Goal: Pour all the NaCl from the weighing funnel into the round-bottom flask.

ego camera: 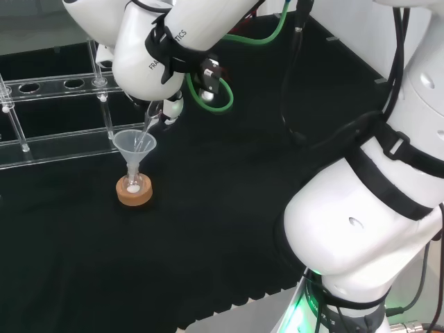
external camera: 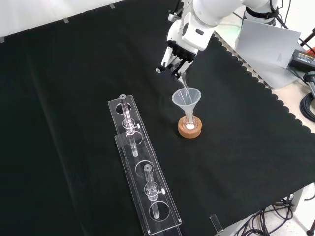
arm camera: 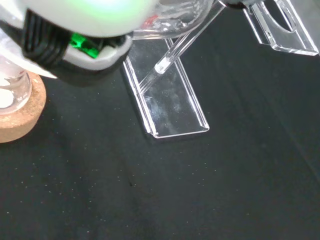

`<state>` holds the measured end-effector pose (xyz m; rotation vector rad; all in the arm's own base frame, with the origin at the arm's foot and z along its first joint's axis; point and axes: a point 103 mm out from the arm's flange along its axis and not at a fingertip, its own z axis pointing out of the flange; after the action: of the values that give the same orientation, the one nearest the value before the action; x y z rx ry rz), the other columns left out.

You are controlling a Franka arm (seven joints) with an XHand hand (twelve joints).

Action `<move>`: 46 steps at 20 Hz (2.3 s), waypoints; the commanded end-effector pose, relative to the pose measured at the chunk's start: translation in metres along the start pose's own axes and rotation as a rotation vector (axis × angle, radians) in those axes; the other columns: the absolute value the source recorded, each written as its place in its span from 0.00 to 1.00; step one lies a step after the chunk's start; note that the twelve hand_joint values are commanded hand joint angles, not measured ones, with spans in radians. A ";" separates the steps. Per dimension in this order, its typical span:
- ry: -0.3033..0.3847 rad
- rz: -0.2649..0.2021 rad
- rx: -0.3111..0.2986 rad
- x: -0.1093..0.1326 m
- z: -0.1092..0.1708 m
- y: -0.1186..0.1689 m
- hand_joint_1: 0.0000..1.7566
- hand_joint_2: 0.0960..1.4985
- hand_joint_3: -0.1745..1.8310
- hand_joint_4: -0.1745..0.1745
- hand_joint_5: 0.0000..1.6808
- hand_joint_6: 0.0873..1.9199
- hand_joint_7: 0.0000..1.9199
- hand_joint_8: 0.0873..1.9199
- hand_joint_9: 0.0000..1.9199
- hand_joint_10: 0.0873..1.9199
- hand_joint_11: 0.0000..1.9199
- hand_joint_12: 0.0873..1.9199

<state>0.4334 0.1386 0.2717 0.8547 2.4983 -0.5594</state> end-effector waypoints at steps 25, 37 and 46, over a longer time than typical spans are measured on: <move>-0.112 -0.119 0.004 -0.001 -0.013 0.015 0.66 0.34 0.42 1.00 0.94 0.00 0.93 0.00 0.72 0.00 0.16 0.73; -0.213 -0.150 -0.066 0.003 -0.013 0.012 0.66 0.34 0.42 1.00 0.94 0.00 0.93 0.00 0.72 0.00 0.16 0.73; -0.227 -0.152 -0.087 0.003 -0.013 0.011 0.66 0.33 0.43 1.00 0.94 0.00 0.93 0.00 0.73 0.00 0.16 0.73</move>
<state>0.4350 0.1550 0.2780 0.5466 2.3714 -0.5675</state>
